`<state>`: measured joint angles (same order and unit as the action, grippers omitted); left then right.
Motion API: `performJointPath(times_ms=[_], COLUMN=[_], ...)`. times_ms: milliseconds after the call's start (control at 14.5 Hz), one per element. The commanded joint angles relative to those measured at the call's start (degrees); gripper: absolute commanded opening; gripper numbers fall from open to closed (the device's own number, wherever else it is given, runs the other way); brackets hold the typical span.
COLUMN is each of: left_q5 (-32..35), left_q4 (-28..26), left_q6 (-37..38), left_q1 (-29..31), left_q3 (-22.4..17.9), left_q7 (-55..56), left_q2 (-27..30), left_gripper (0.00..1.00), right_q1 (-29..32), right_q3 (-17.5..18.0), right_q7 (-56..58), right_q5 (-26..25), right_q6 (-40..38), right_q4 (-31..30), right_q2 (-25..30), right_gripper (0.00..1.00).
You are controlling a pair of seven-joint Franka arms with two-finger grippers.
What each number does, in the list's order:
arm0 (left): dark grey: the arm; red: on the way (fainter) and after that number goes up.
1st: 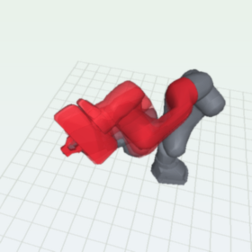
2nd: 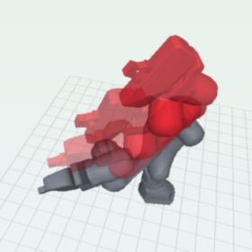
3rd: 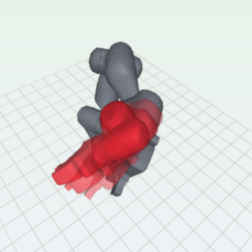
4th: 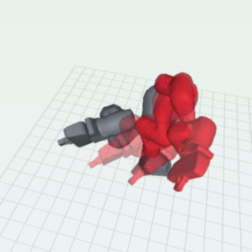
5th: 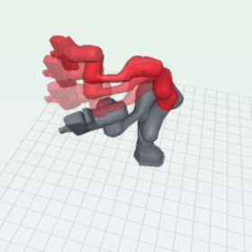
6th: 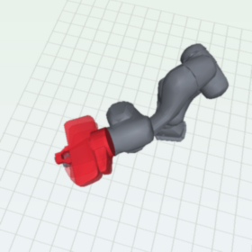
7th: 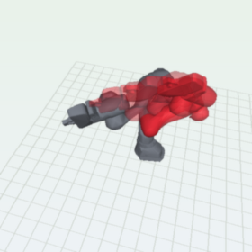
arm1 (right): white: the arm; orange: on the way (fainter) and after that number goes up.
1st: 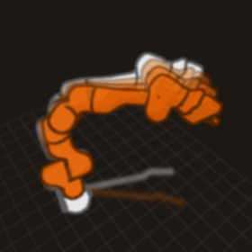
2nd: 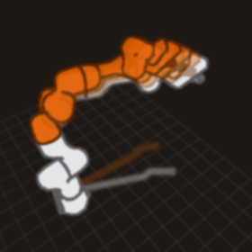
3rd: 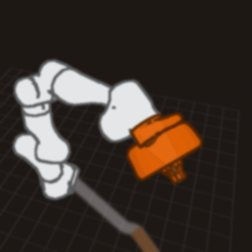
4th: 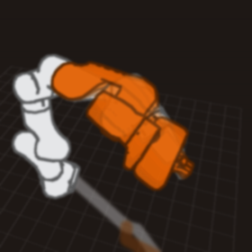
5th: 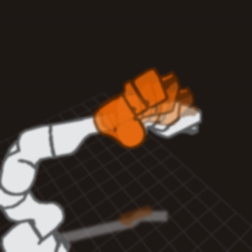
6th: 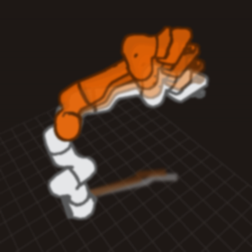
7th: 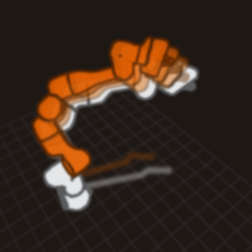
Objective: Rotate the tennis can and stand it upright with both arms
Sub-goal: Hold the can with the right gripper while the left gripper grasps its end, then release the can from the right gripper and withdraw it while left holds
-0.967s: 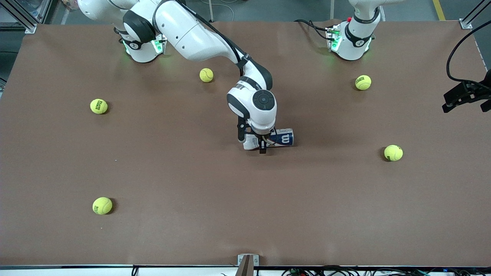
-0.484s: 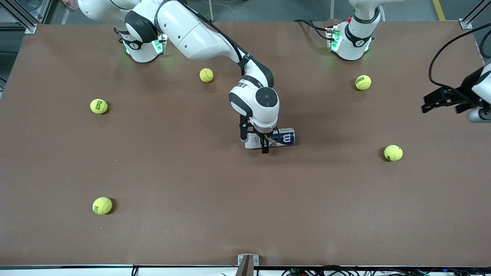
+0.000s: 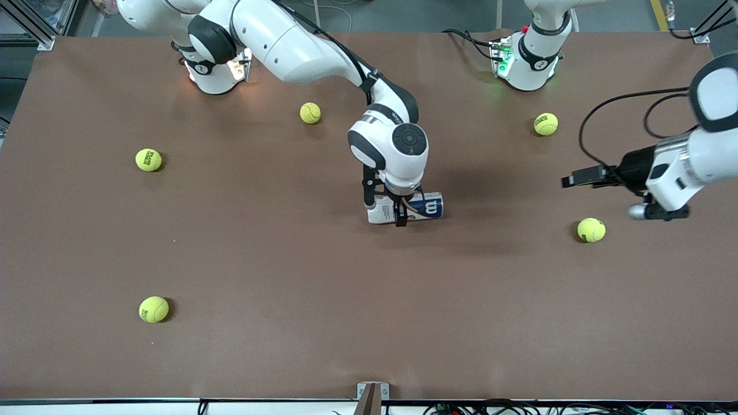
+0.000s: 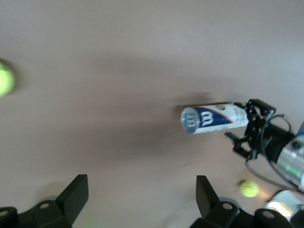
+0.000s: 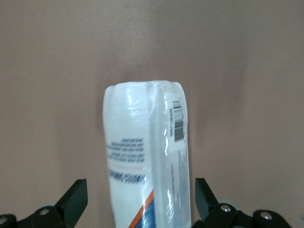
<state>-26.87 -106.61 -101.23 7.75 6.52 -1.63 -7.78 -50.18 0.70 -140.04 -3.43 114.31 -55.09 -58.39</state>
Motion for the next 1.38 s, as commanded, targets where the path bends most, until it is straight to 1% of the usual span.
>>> performJointPath(times_ms=[0,138,346,484,553,622,760,898,1037,1106,1313], left_q5=[-9.74,-17.83,-27.15,-36.19,-41.2,-45.69,-52.12,-57.57,-61.27,-62.85,-64.71], left_q4=[-7.46,-9.14,-11.33,-14.67,-15.64,-15.91,-16.26,-16.35,-17.14,-17.23,-17.32], left_q6=[-7.11,-10.9,-15.91,-19.25,-19.7,-19.7,-19.79,-20.84,-21.98,-23.03,-24.36], left_q1=[0.16,0.07,0.07,0.07,-0.02,-0.02,-0.28,-1.25,-2.65,-3.27,-4.85], left_q3=[2.43,4.45,7.88,9.47,9.82,10.26,11.49,11.93,11.93,11.93,11.93], left_q7=[-2.31,-4.24,-9.15,-17.66,-22.66,-27.24,-33.58,-40.34,-45.63,-47.48,-50.04], left_q2=[-0.47,-3.36,-7.24,-9.52,-11.1,-13.03,-16.2,-18.93,-21.04,-21.83,-23.42], left_gripper=[1.0,1.0,1.0,1.0,1.0,1.0,1.0,1.0,1.0,1.0,1.0], right_q1=[0.34,1.83,4.9,7.71,8.86,10.26,13.68,18.42,23.52,26.15,33.63], right_q3=[1.06,1.23,1.32,1.15,0.89,0.8,0.62,0.71,0.8,0.8,0.8], right_q7=[-1.11,0.55,13.52,25.72,31.44,37.24,45.69,57.1,68.97,75.2,92.18], right_q5=[-0.17,0.0,0.18,0.44,0.36,0.27,0.27,0.27,0.35,0.36,0.44], right_q6=[-2.86,-3.74,-7.16,-9.88,-12.77,-15.93,-18.5,-19.74,-18.95,-18.78,-18.77], right_q4=[0.42,0.42,0.24,-0.11,-0.37,-0.37,-1.07,-4.92,-12.2,-14.85,-19.87], right_q2=[2.31,3.89,6.62,8.81,10.04,10.49,12.59,16.62,22.77,24.97,29.73], right_gripper=[1.0,1.0,1.0,1.0,1.0,1.0,1.0,1.0,1.0,1.0,1.0])
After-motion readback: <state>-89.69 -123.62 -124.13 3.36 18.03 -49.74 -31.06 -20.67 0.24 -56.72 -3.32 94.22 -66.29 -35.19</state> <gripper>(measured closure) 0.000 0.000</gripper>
